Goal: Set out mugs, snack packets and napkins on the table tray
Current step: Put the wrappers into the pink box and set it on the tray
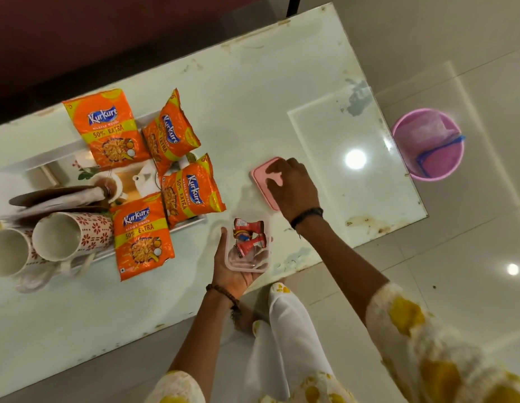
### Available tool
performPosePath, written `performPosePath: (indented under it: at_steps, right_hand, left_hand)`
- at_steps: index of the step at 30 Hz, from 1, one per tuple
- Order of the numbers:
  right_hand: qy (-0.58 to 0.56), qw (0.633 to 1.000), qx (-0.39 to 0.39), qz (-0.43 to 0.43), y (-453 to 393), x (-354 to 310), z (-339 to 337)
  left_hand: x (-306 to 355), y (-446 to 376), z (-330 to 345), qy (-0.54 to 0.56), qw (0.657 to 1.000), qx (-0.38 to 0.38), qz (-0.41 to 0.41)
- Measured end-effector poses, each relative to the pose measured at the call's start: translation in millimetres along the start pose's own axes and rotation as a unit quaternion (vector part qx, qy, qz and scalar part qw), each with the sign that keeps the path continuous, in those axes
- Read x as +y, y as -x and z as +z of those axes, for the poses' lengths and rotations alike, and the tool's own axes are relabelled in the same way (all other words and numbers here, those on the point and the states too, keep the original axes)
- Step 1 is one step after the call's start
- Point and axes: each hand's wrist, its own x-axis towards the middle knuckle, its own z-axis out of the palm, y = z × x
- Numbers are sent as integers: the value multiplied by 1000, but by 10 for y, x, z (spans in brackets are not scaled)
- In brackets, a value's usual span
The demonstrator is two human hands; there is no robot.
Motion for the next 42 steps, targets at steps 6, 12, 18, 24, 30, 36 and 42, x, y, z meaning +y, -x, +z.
performPosePath:
  at_steps: [6, 12, 18, 24, 30, 36, 42]
  right_hand:
    - [173, 981, -86, 33, -273, 189, 341]
    - [-127, 984, -38, 116, -111, 282, 134]
    - [-389, 901, -40, 187, 371, 300, -48]
    - [-290, 938, -44, 185, 650, 284, 227]
    - [-265, 959, -29, 98, 777, 119, 266]
    - [-214, 972, -56, 73, 817, 6, 289]
    - [-212, 974, -25, 82, 851, -54, 172]
  left_hand:
    - [-41, 3, -37, 29, 998, 51, 14]
    - [-8, -18, -16, -9, 995, 85, 46]
    - [34, -70, 71, -26, 993, 94, 60]
    - [33, -40, 124, -71, 996, 29, 38]
    - [54, -6, 206, -76, 996, -40, 39]
    - [81, 29, 216, -90, 995, -39, 28]
    - [121, 106, 249, -108, 993, -32, 31]
